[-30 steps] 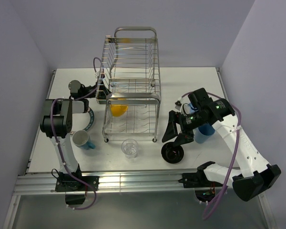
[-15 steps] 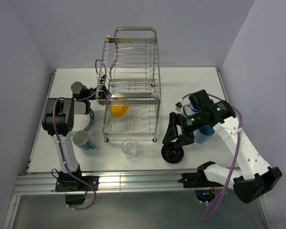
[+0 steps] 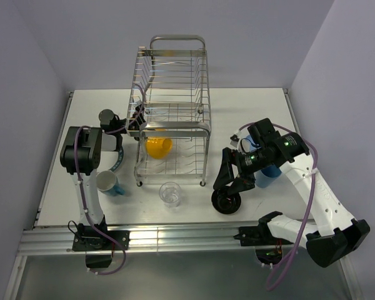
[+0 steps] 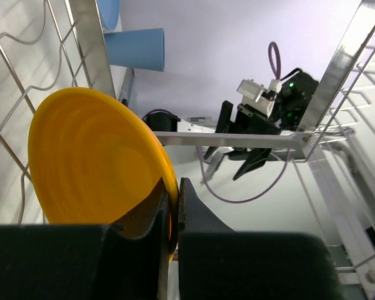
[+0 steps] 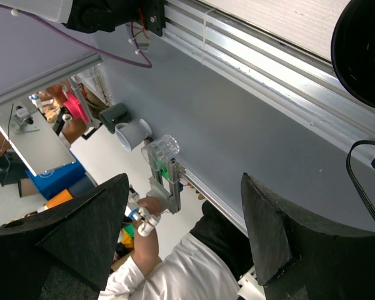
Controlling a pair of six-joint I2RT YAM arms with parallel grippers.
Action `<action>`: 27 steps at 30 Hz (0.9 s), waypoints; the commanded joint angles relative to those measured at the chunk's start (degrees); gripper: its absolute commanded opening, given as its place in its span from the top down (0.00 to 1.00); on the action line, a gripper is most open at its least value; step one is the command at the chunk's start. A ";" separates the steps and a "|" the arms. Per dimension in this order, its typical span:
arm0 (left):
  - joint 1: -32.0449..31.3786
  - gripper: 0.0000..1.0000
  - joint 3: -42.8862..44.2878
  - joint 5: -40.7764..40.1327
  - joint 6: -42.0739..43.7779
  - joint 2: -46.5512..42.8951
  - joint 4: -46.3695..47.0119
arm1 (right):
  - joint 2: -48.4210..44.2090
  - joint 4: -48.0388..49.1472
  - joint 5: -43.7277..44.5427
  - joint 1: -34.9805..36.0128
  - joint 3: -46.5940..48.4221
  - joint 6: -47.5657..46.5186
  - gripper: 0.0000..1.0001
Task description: Load the mixed dishes into the dish rack
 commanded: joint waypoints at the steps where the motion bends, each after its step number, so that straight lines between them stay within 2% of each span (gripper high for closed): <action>1: -0.12 1.00 2.75 6.25 -8.27 1.09 31.45 | -1.15 -5.23 -1.13 -0.33 0.53 -1.15 0.21; 15: -1.18 1.00 2.14 -2.98 -14.46 -4.96 32.09 | -1.50 -1.90 -2.53 -0.42 2.73 2.10 0.21; 22: -1.97 1.00 2.40 -2.20 -16.40 -5.93 32.09 | -2.73 -0.58 -2.71 -0.51 3.00 4.21 0.21; 27: -2.58 1.00 -1.98 -1.49 -13.60 -6.19 32.09 | -4.58 1.18 -3.06 -0.42 0.80 6.32 0.21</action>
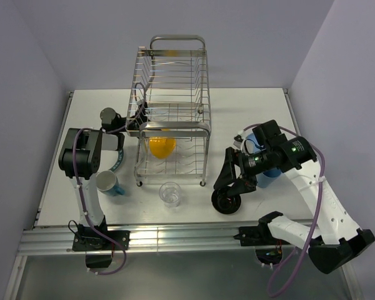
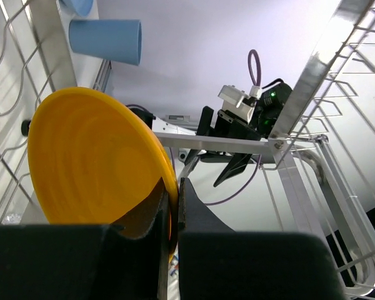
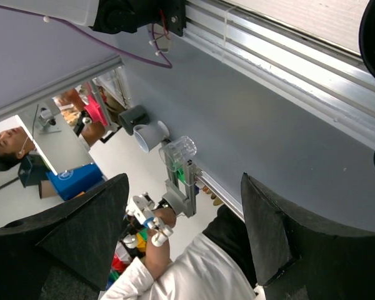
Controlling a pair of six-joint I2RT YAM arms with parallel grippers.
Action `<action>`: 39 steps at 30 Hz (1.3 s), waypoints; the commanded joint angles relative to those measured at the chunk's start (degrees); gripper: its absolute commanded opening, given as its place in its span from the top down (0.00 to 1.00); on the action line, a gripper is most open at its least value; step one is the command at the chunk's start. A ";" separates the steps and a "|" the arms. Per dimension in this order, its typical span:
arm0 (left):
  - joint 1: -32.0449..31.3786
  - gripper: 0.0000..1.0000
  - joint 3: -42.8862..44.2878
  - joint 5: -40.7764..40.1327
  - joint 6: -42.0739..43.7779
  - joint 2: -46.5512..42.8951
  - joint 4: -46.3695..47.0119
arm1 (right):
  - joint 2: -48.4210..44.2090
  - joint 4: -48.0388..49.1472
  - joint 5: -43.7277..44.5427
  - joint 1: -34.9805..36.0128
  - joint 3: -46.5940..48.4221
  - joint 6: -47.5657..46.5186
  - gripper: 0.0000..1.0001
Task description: Load the mixed dishes into the dish rack
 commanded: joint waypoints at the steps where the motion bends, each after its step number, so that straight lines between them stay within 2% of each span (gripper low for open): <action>1: -0.53 1.00 -2.23 0.41 -2.51 -2.48 31.78 | -2.02 1.23 -1.42 -0.49 -0.12 1.90 0.21; 14: -0.62 0.96 -4.17 2.26 -0.04 1.38 31.70 | -3.96 2.02 -0.54 -0.31 -1.44 4.80 0.20; 25: -0.01 0.78 -6.45 1.38 1.63 4.55 31.70 | -2.55 1.75 0.16 -0.40 -0.21 4.19 0.21; 26: 0.43 0.76 -6.71 1.29 1.71 4.46 31.70 | -2.46 1.75 0.07 -0.31 -0.12 4.19 0.21; 27: 0.61 0.64 -6.89 1.20 2.15 4.12 31.70 | -2.38 1.67 0.07 -0.40 -0.21 4.02 0.21; 28: 1.05 0.56 -7.15 1.29 2.16 3.85 31.70 | -2.29 1.67 0.07 -0.31 -0.38 3.84 0.21; 31: 1.84 0.42 -7.42 1.64 2.07 3.50 31.70 | -2.11 1.67 -0.01 -0.31 -0.64 3.49 0.21; 33: 2.81 0.28 -7.60 1.90 2.15 2.80 31.70 | -1.85 1.84 -0.10 -0.31 -0.73 3.40 0.21; 37: 5.44 0.27 -8.47 1.90 1.72 1.21 31.70 | -0.88 1.40 -0.02 -0.40 0.14 2.44 0.21; 39: 6.67 0.22 -8.74 2.43 1.28 -0.19 31.70 | -0.18 1.23 -0.01 -0.40 0.41 2.08 0.21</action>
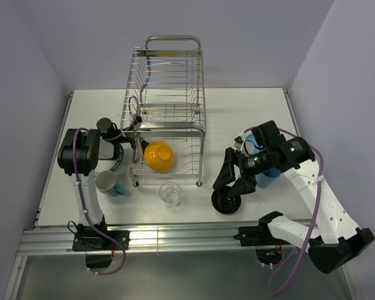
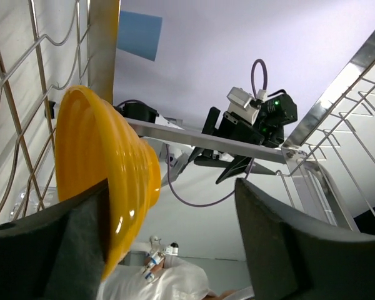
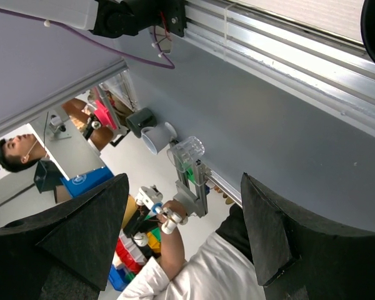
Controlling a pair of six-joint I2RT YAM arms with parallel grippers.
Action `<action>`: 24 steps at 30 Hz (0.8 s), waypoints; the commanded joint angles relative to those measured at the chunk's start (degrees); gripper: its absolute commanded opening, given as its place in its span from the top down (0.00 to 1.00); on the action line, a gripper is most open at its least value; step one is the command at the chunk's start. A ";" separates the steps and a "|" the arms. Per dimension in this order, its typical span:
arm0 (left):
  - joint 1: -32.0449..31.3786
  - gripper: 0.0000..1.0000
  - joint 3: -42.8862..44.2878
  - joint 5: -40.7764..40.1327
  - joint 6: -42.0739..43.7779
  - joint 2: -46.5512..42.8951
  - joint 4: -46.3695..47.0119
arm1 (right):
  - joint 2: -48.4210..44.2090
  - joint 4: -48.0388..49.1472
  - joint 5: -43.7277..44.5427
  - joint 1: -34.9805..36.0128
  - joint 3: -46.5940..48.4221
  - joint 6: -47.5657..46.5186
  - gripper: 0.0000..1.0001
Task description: Load the mixed dishes into the dish rack
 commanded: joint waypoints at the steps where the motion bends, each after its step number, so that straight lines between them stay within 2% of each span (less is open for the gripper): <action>1: 3.40 0.18 -1.13 0.40 -0.65 -4.41 30.49 | 0.98 0.79 -0.02 -0.29 1.83 -1.66 0.20; 3: 6.12 0.06 -1.83 -0.04 -0.47 -6.16 30.41 | 1.59 0.79 -0.01 -0.29 2.09 -2.01 0.21; 7: 6.56 0.02 -3.68 -0.48 -0.65 -7.23 30.49 | 2.91 0.88 -0.10 -0.29 2.53 -2.97 0.21; 13: 4.02 0.12 -0.61 -0.13 -0.65 -6.09 30.49 | 4.32 1.14 -0.98 -0.38 2.10 -4.11 0.21; 17: 4.10 0.29 2.90 -0.04 -1.70 -4.24 30.49 | 4.50 0.53 -0.72 -0.38 2.09 -4.64 0.21; 24: 4.10 0.30 4.23 1.10 -1.27 -4.33 30.49 | 4.32 -1.32 0.07 -0.38 2.71 -5.96 0.21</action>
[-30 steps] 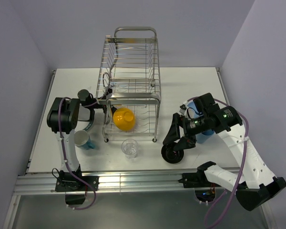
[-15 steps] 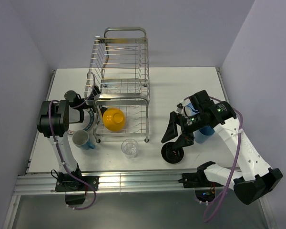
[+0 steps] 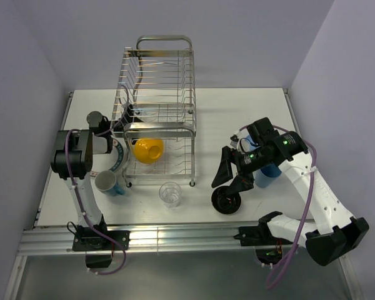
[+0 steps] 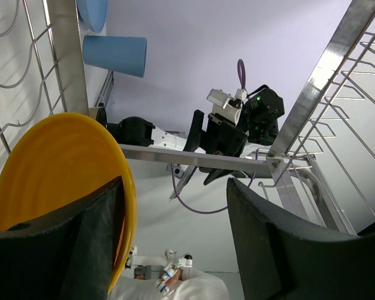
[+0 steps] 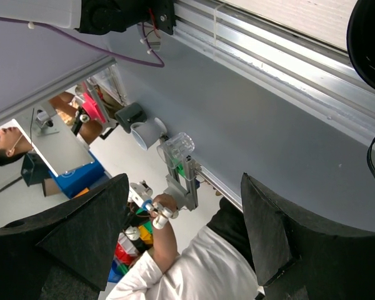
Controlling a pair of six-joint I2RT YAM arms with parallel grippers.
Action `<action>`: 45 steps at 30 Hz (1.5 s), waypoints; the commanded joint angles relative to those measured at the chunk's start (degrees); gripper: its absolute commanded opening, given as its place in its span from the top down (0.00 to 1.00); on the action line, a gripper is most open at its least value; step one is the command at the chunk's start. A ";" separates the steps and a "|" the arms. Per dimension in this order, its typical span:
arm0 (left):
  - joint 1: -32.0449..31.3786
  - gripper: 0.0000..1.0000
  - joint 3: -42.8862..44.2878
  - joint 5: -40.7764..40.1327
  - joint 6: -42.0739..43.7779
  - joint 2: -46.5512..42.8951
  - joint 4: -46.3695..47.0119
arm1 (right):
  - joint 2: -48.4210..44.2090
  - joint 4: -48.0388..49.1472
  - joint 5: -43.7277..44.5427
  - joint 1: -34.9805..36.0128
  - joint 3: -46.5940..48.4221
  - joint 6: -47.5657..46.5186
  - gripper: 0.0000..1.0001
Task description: Load the mixed dishes into the dish rack
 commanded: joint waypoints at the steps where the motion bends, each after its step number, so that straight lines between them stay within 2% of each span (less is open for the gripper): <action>1: 0.58 0.29 0.58 1.12 0.59 0.26 31.19 | -0.29 -1.19 -0.17 -0.38 2.23 -1.83 0.20; 10: 2.60 0.22 0.48 3.32 2.35 0.79 31.19 | 0.15 -2.07 -0.17 -0.64 1.88 -3.24 0.21; 19: 5.85 0.23 4.88 7.01 3.06 0.52 31.19 | 0.15 -3.65 0.62 -0.73 -0.49 -4.91 0.21; 27: 6.82 0.25 8.57 7.72 4.11 5.97 31.19 | 0.32 -5.50 0.89 -0.73 -2.08 -6.40 0.21; 32: 9.10 0.25 8.48 5.96 5.43 7.73 31.19 | 0.50 -5.50 1.06 -0.73 -2.95 -6.49 0.21; 37: 14.55 0.24 9.63 1.84 5.17 9.67 31.19 | 1.20 -5.41 1.50 -0.64 -3.22 -7.02 0.20; 45: 18.33 0.22 6.47 -6.95 7.96 3.09 29.80 | 3.05 -5.50 4.22 -0.55 -0.59 -6.93 0.21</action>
